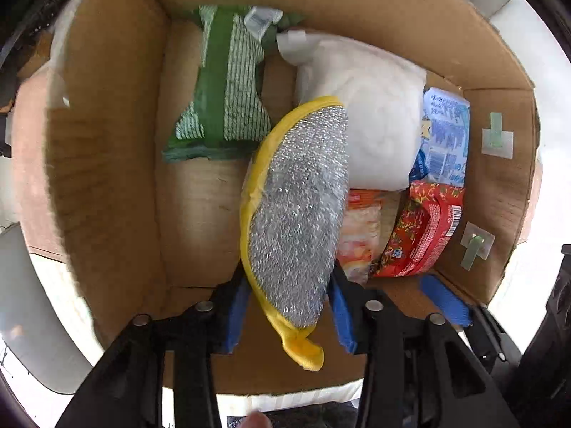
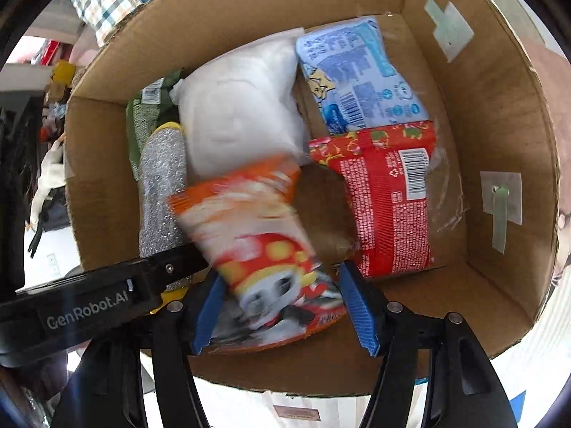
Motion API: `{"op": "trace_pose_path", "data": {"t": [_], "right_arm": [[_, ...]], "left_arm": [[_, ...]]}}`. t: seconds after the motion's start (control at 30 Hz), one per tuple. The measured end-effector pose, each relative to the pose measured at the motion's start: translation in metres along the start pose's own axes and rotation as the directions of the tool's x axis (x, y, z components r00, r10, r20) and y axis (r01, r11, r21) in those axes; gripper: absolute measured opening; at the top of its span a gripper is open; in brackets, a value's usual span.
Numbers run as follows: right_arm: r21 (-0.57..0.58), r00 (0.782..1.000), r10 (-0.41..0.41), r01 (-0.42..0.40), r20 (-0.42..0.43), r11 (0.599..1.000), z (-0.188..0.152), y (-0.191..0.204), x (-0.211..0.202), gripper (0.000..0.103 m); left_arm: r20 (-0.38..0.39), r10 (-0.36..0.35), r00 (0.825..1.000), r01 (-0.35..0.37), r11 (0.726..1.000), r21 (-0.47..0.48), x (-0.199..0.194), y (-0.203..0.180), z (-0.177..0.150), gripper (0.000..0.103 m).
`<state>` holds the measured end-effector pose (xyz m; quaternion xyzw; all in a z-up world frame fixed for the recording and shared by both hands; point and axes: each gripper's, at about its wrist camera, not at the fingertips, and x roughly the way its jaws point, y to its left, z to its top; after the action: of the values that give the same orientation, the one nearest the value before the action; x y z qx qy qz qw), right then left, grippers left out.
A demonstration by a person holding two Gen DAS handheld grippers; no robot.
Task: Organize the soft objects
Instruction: 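Place the scrubber and orange panda bag into the box and release both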
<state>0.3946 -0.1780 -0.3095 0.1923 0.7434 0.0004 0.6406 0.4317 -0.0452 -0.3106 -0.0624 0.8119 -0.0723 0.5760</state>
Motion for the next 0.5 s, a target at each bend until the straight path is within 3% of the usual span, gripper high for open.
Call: {"op": "trace_pose_path", "data": {"t": [0.07, 0.1, 0.17, 0.27, 0.33, 0.4, 0.5], "right_arm": [[-0.020, 1.000, -0.026, 0.026, 0.008, 0.999, 0.000, 0.004, -0.006, 0.088], [-0.036, 1.000, -0.027, 0.027, 0.010, 0.999, 0.000, 0.006, -0.011, 0.089], [-0.049, 0.999, -0.042, 0.043, 0.018, 0.998, -0.001, 0.008, -0.019, 0.089], [-0.080, 0.997, -0.071, 0.074, 0.038, 0.994, -0.003, 0.011, -0.035, 0.089], [-0.101, 0.995, -0.088, 0.092, 0.047, 0.991, -0.005, 0.011, -0.045, 0.090], [-0.120, 0.992, -0.110, 0.117, 0.061, 0.986, -0.010, 0.008, -0.055, 0.101], [-0.144, 0.987, -0.135, 0.147, 0.090, 0.979, -0.018, -0.001, -0.074, 0.103]], "left_arm": [[0.012, -0.012, 1.000, 0.012, 1.000, 0.001, -0.008, -0.002, -0.004, 0.063], [0.022, -0.024, 0.999, 0.024, 1.000, 0.000, -0.013, -0.003, -0.007, 0.070], [0.034, -0.030, 0.999, 0.030, 1.000, 0.007, -0.020, -0.004, -0.013, 0.070], [0.052, -0.021, 0.998, 0.020, 1.000, 0.023, -0.030, -0.010, -0.018, 0.094], [0.083, -0.008, 0.997, 0.005, 1.000, 0.031, -0.040, -0.013, -0.026, 0.094], [0.112, -0.004, 0.994, 0.001, 1.000, 0.030, -0.051, -0.006, -0.033, 0.094], [0.162, 0.003, 0.987, -0.008, 1.000, 0.027, -0.064, -0.005, -0.046, 0.095]]}}
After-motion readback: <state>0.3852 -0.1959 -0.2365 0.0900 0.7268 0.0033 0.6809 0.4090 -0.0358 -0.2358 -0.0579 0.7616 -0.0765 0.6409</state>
